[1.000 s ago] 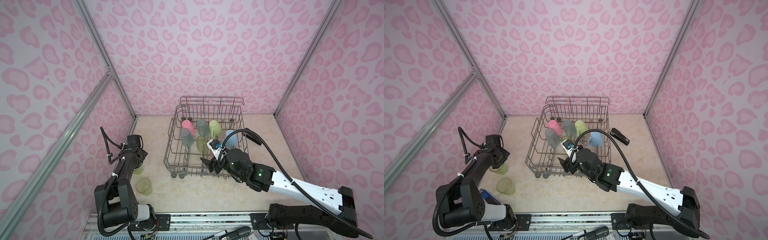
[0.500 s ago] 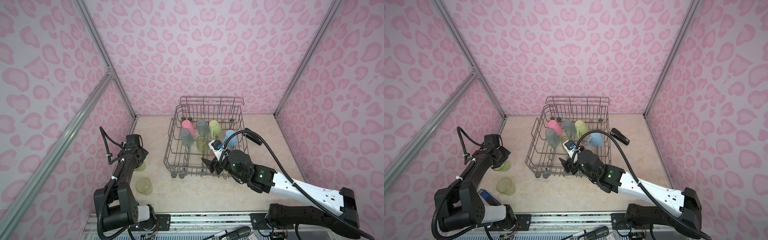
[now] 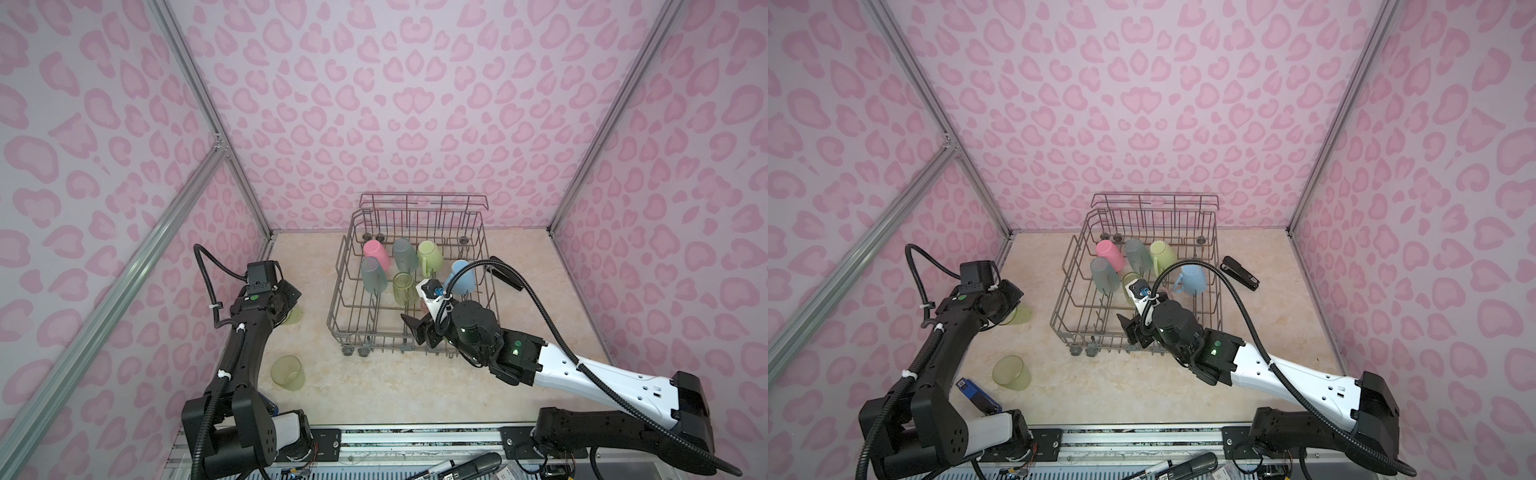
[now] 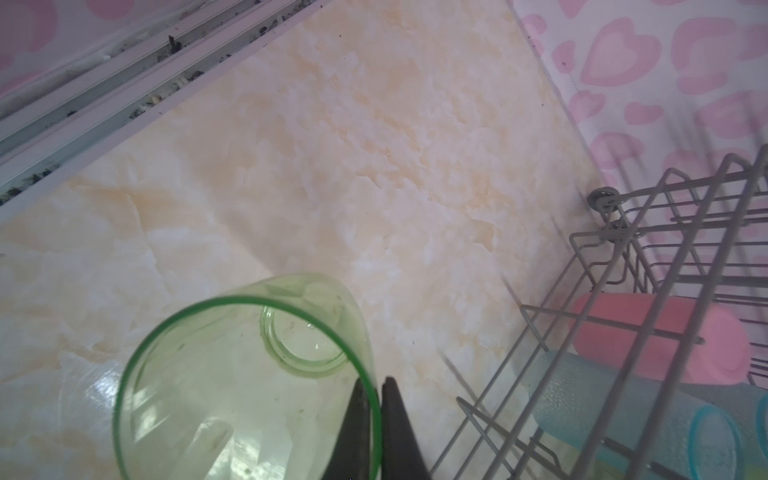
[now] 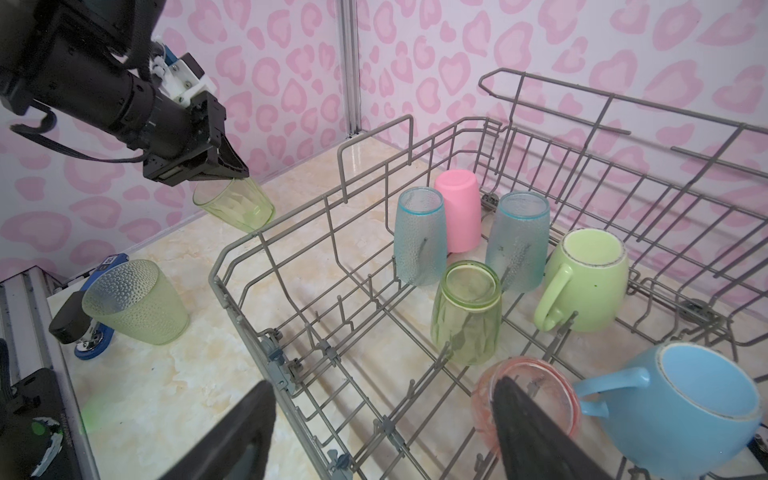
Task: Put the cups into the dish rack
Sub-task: 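Lift the green glass toward the rack with the left gripper while the right gripper rises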
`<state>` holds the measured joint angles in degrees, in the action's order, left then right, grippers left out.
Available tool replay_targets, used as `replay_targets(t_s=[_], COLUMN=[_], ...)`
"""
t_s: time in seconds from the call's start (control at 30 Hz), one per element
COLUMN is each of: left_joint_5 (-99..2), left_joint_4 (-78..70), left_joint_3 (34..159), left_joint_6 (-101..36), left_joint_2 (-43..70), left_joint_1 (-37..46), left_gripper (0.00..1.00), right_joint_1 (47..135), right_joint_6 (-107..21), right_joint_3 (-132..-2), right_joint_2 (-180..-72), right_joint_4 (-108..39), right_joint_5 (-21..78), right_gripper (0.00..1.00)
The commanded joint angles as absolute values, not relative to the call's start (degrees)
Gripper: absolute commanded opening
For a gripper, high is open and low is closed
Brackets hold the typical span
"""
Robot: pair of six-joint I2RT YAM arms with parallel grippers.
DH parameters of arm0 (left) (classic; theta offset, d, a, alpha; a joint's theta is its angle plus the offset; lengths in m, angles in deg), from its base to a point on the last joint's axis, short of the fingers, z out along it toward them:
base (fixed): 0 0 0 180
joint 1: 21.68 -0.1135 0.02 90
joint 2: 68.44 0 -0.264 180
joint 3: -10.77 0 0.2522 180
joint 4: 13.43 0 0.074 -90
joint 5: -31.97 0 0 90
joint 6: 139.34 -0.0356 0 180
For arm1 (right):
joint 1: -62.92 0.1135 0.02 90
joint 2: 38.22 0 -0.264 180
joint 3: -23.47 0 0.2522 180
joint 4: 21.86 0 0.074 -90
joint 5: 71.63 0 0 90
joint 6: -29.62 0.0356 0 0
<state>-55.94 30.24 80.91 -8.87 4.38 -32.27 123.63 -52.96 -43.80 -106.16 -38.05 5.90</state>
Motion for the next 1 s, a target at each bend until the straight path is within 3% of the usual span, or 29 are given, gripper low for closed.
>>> replay_targets(t_s=[0.0, 0.53, 0.97], left_joint_5=[-51.99, -38.23, -30.44], left_joint_4=[28.81, 25.73, 17.68], left_joint_3=[82.55, 89.32, 94.31], left_joint_6=[-9.02, -3.95, 0.07], left_joint_2=[3.15, -1.87, -6.39], left_joint_1=[-32.07, -31.79, -27.24], left_gripper=[0.04, 0.04, 0.03], right_joint_1=[123.4, 119.97, 111.44], right_joint_6=[-50.75, -41.66, -20.4], right_joint_3=[-43.89, -49.07, -57.59], right_joint_2=[-107.13, -111.67, -114.92], right_joint_4=[-36.13, -40.26, -39.93], right_joint_5=[5.23, 5.0, 16.11], right_gripper=[0.81, 0.84, 0.84])
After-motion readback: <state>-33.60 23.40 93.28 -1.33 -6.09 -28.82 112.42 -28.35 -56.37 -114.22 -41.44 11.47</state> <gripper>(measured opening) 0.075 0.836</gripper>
